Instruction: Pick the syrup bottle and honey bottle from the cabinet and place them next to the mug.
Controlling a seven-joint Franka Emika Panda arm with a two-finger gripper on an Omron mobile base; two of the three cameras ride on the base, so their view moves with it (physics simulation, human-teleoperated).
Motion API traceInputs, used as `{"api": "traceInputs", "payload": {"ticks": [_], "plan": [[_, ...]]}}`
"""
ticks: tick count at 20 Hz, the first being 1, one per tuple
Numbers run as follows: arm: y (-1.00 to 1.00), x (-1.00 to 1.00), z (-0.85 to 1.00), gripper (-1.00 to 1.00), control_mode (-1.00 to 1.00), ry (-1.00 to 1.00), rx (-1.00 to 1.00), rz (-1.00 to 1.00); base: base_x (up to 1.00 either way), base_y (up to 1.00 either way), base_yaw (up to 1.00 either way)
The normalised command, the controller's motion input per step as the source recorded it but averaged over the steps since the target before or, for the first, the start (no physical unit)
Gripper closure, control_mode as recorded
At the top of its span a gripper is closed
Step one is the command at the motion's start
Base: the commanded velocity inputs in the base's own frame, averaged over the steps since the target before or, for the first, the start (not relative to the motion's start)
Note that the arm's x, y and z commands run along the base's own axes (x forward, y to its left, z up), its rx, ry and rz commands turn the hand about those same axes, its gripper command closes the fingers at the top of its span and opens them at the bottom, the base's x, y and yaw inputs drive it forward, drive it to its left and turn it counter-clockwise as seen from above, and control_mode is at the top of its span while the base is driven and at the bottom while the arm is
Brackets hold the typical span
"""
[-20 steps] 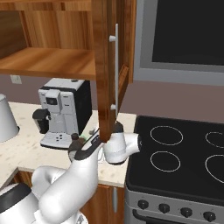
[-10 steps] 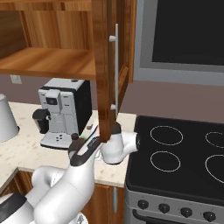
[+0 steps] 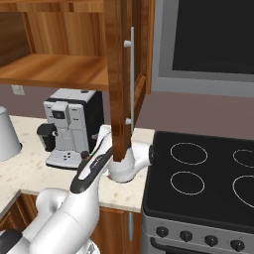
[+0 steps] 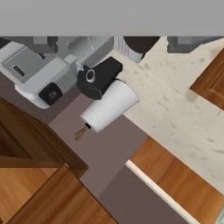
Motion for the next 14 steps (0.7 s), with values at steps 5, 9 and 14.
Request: {"api": "traceInputs", "payload": {"ticks": [5,9,14], "plan": [[0.18,-0.26,0.33,-1.0,-1.0,-0.02,0.01,0.0,0.0,0.0,0.0],[0.22,-0.31,0.41,-1.0,-1.0,0.0,0.01,0.0,0.0,0.0,0.0],[0.26,-0.42,0.5,-1.0,-1.0,0.0,0.0,0.0,0.0,0.0,0.0]]}}
